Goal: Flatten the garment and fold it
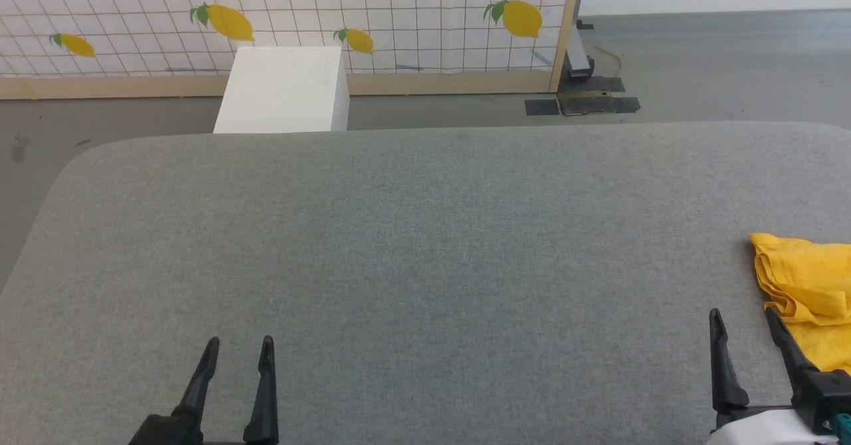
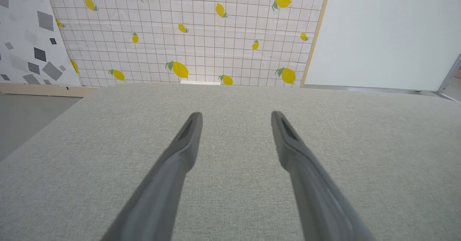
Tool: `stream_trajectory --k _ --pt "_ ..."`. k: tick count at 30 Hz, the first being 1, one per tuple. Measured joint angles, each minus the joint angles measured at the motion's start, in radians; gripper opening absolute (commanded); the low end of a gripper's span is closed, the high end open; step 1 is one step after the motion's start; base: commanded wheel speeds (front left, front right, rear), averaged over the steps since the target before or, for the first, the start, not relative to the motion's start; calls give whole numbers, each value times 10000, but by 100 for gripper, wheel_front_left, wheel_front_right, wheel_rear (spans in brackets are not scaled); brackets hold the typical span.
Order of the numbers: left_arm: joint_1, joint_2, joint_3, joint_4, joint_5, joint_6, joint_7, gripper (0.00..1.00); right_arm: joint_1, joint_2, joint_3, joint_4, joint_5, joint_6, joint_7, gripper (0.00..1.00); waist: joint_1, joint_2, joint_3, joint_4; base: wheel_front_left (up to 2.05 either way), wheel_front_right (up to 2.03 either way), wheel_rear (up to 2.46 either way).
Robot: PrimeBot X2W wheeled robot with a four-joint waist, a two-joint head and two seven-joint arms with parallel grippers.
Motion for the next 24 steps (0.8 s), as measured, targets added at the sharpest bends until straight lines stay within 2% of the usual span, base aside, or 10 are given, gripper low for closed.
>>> stream_trajectory --k 7,8,24 --pt "-45 -25 -71 52 19 -155 0 100 -73 0 -29 -63 -42 0 0 100 0 0 17 -4 0 0 0" --pt "-58 -23 -65 36 19 -176 4 0 -90 0 -27 -69 -44 2 2 0 0 0 21 -2 0 0 0" --pt "-77 -23 -52 84 46 -121 194 0 -81 0 86 -81 -35 2 196 0 0 0 5 -3 0 0 0"
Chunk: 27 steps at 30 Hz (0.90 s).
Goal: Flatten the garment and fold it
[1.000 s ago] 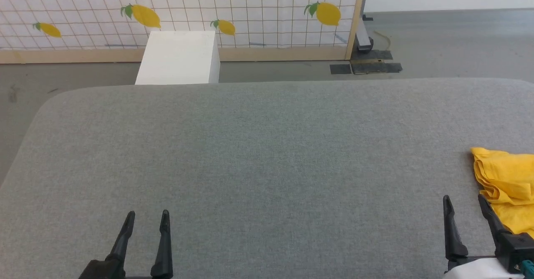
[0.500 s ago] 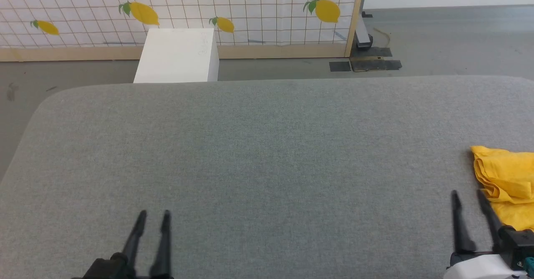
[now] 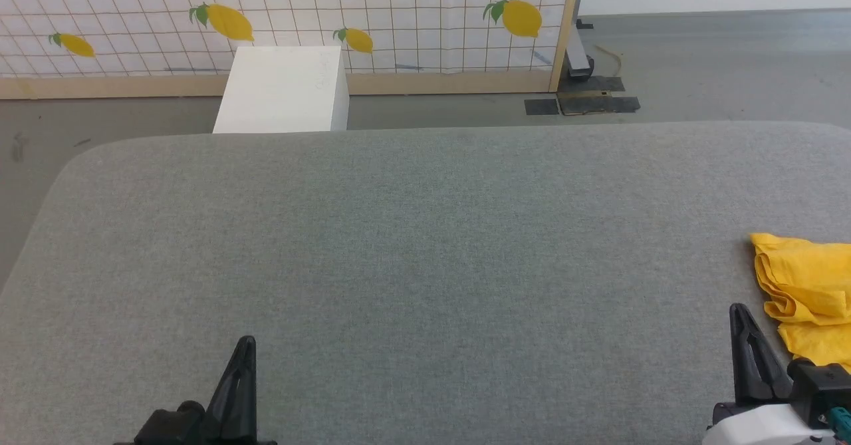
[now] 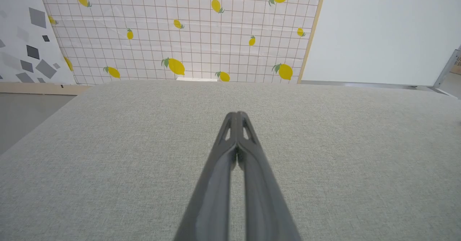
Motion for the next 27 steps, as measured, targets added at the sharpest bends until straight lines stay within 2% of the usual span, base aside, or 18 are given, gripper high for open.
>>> stream_trajectory --k 27 --pt "-466 -56 27 165 263 230 537 0 -151 0 418 -167 19 0 527 0 1 0 -46 -2 0 0 0"
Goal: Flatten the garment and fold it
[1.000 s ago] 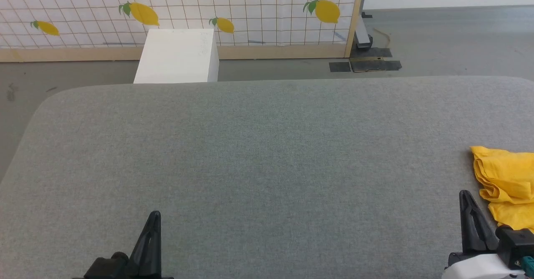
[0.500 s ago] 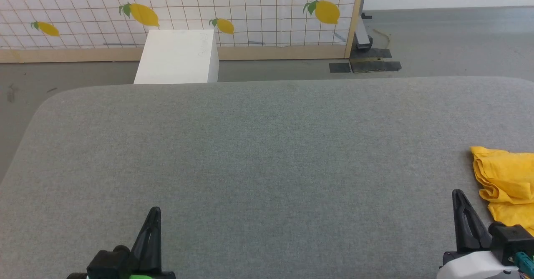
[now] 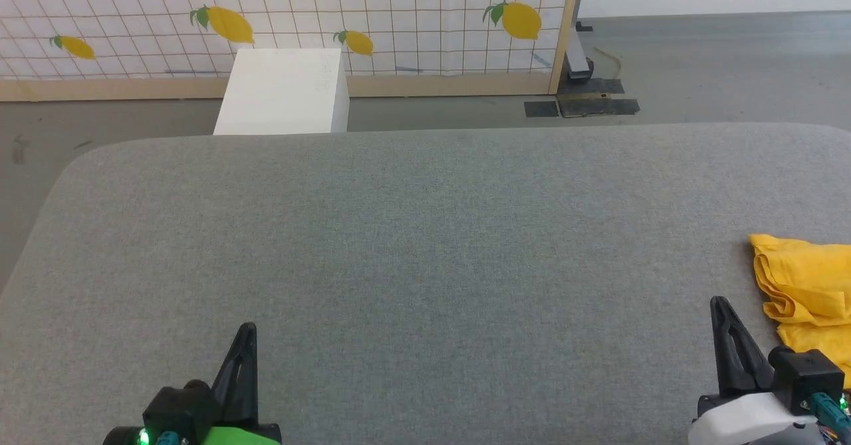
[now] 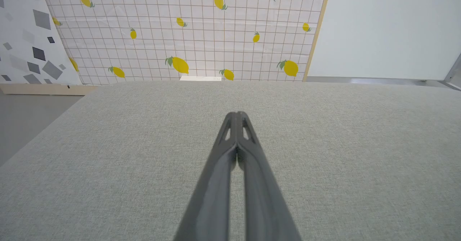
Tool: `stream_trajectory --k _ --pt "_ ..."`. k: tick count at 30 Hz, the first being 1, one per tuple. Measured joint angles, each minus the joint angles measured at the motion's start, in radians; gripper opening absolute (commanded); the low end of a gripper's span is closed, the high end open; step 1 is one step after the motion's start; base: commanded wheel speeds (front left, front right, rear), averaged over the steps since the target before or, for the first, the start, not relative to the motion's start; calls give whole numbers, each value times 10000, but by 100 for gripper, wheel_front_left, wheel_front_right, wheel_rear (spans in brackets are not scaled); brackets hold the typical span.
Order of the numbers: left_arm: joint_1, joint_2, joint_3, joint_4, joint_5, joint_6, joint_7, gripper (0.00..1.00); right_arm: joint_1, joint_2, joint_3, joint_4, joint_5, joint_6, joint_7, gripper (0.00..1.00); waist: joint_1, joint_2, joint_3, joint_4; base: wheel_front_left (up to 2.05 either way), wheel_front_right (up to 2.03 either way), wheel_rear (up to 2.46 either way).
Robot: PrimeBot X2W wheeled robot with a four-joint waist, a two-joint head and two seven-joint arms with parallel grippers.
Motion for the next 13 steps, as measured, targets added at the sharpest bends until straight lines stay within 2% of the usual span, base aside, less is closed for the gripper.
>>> stream_trajectory --k 13 --pt "-276 -35 13 96 293 121 313 0 -187 0 219 -121 15 0 313 0 0 0 -25 -1 0 0 0"
